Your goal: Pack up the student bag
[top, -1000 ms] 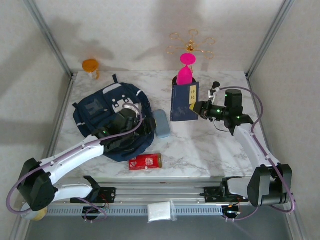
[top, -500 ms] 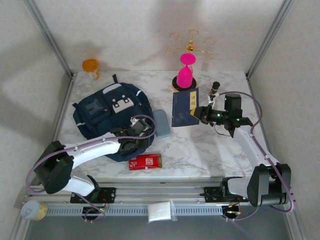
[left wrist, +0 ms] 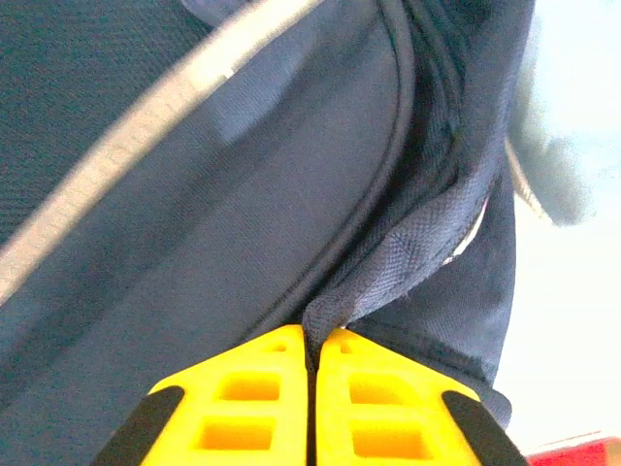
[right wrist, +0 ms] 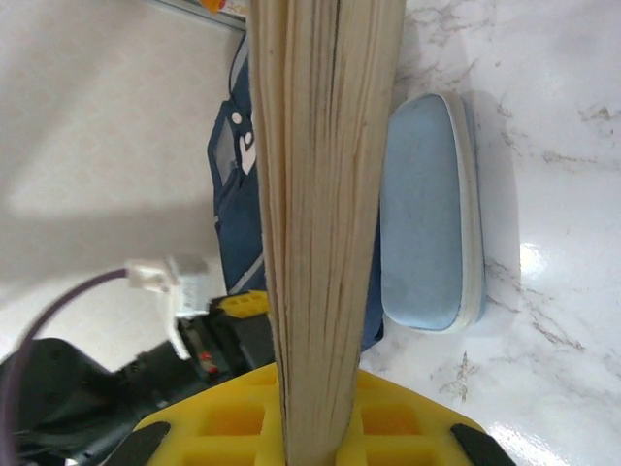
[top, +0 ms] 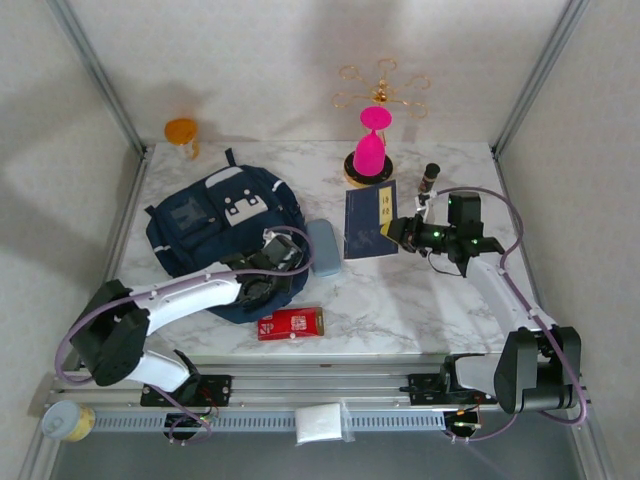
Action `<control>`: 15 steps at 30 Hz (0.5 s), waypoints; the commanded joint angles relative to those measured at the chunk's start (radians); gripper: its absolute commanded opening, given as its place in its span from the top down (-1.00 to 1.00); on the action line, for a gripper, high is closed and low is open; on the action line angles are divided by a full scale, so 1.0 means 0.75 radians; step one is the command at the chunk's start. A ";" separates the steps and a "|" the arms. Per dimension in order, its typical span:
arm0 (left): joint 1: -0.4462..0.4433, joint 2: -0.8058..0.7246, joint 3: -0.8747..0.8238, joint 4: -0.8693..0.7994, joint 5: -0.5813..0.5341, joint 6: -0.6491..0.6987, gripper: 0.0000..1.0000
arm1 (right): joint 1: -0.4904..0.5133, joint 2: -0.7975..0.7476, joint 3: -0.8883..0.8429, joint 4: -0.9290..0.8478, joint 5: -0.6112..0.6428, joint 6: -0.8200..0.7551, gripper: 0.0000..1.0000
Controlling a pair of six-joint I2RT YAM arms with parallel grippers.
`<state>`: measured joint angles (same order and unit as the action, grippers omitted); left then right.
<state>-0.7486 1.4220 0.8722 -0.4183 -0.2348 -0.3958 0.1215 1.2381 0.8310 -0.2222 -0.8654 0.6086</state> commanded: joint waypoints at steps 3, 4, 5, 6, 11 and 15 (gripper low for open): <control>0.072 -0.117 0.201 -0.064 -0.105 0.093 1.00 | 0.073 -0.011 -0.067 0.080 -0.037 0.046 1.00; 0.084 -0.131 0.232 -0.075 -0.105 0.113 1.00 | 0.101 -0.016 -0.092 0.127 -0.037 0.089 1.00; 0.091 -0.139 0.260 -0.094 -0.113 0.125 1.00 | 0.133 -0.016 -0.107 0.164 -0.035 0.126 1.00; 0.100 -0.145 0.304 -0.120 -0.132 0.139 1.00 | 0.178 -0.011 -0.114 0.198 -0.019 0.159 1.00; 0.125 -0.147 0.497 -0.209 -0.221 0.219 1.00 | 0.454 0.107 -0.104 0.399 0.089 0.307 1.00; 0.145 -0.143 0.595 -0.220 -0.241 0.258 1.00 | 0.617 0.329 -0.035 0.634 0.119 0.447 1.00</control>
<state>-0.6514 1.3415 1.2419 -0.5850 -0.3496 -0.2516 0.5335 1.4014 0.7559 0.0669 -0.8062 0.8440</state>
